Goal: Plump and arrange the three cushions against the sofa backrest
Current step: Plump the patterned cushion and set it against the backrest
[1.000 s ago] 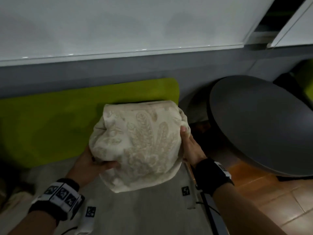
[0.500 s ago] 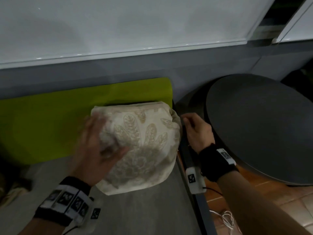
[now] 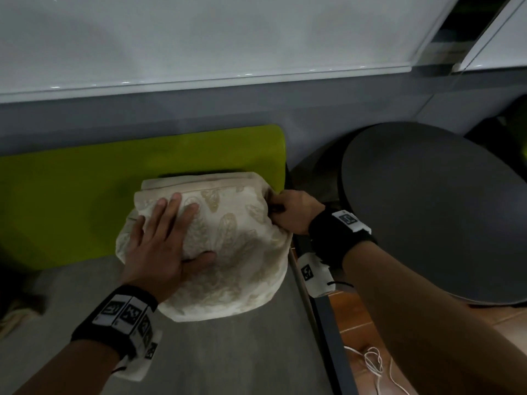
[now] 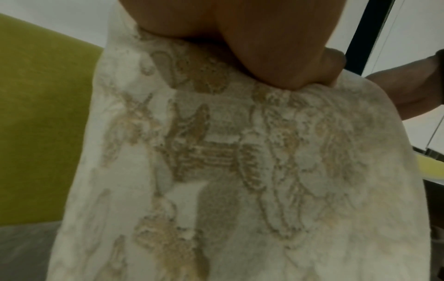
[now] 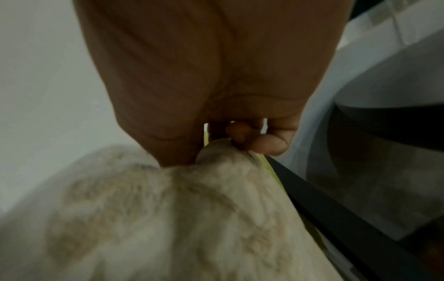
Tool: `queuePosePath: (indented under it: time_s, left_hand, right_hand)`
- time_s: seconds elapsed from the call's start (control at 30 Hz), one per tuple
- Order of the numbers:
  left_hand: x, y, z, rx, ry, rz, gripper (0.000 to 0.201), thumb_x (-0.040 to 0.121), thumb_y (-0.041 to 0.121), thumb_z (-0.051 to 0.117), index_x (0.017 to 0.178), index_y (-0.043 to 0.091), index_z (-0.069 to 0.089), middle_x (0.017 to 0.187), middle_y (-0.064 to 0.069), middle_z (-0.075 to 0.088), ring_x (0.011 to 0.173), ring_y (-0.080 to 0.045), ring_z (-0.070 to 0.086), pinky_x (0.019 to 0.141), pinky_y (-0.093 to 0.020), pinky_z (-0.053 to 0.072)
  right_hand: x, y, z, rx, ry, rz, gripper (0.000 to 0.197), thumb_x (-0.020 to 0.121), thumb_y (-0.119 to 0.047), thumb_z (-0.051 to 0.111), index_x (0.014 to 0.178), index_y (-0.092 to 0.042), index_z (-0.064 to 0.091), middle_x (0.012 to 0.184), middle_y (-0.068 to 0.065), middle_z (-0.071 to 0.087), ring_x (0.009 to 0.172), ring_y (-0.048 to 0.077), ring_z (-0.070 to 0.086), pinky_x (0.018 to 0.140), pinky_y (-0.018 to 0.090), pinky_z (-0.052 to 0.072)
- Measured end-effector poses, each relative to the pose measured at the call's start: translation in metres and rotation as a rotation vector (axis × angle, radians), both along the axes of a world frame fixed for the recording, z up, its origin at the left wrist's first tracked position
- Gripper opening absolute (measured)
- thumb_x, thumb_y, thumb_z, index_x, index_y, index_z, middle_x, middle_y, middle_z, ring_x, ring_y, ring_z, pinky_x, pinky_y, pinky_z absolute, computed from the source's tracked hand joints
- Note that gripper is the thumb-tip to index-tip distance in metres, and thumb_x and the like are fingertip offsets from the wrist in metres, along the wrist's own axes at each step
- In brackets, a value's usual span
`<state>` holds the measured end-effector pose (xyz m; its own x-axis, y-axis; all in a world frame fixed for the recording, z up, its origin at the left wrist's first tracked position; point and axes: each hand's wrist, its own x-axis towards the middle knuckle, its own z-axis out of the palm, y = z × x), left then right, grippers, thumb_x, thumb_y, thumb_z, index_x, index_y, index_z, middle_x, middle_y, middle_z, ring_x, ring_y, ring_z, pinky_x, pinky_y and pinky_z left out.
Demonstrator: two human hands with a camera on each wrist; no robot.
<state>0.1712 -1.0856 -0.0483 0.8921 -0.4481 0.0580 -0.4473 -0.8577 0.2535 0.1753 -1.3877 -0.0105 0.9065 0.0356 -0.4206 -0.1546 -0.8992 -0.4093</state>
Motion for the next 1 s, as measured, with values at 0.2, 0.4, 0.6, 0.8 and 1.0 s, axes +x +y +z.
queuePosePath:
  time_s: [0.2, 0.4, 0.6, 0.8, 1.0]
  left_hand:
    - [0.006, 0.003, -0.001, -0.029, -0.004, 0.010, 0.097, 0.077, 0.088, 0.032, 0.156, 0.035, 0.017, 0.168, 0.003, 0.009, 0.155, -0.023, 0.007, 0.119, -0.059, 0.015]
    - [0.008, 0.000, -0.003, -0.015, -0.007, 0.011, 0.097, 0.077, 0.088, 0.031, 0.157, 0.035, 0.014, 0.168, 0.002, 0.007, 0.155, -0.024, 0.007, 0.119, -0.059, 0.016]
    - [0.007, 0.000, -0.004, -0.020, 0.001, -0.004, 0.096, 0.078, 0.087, 0.033, 0.157, 0.035, 0.014, 0.168, 0.002, 0.008, 0.155, -0.024, 0.007, 0.119, -0.060, 0.016]
    - [0.013, -0.001, -0.004, -0.016, 0.009, 0.001, 0.097, 0.078, 0.089, 0.027, 0.157, 0.036, 0.011, 0.169, 0.003, 0.004, 0.155, -0.023, 0.005, 0.120, -0.059, 0.015]
    - [0.014, 0.017, 0.007, -0.340, 0.042, -0.050, 0.063, 0.093, 0.067, 0.038, 0.144, 0.031, 0.042, 0.157, -0.005, 0.036, 0.145, -0.027, 0.033, 0.113, -0.047, 0.034]
  right_hand:
    - [-0.007, -0.013, 0.006, 0.474, -0.369, -0.507, 0.003, 0.095, -0.024, 0.068, 0.096, -0.026, 0.069, 0.090, -0.002, 0.070, 0.081, 0.006, 0.065, 0.077, 0.028, 0.052]
    - [-0.021, -0.017, -0.005, 0.800, -0.562, -0.741, 0.022, 0.084, -0.044, 0.075, 0.103, -0.047, 0.064, 0.119, -0.007, 0.071, 0.113, 0.017, 0.068, 0.104, 0.046, 0.054]
    - [-0.013, -0.025, 0.011, 0.160, -0.428, -0.270, 0.011, 0.094, -0.033, 0.070, 0.098, -0.025, 0.074, 0.102, 0.000, 0.071, 0.094, 0.021, 0.069, 0.087, 0.039, 0.056]
    - [-0.025, -0.012, -0.002, 0.563, -0.601, -0.575, 0.014, 0.092, -0.046, 0.064, 0.089, -0.032, 0.062, 0.103, -0.009, 0.072, 0.097, 0.014, 0.067, 0.088, 0.043, 0.056]
    - [-0.019, -0.014, 0.005, 0.227, -0.287, -0.269, 0.059, 0.088, -0.038, 0.078, 0.142, -0.031, 0.055, 0.116, -0.006, 0.065, 0.109, 0.016, 0.063, 0.094, 0.031, 0.050]
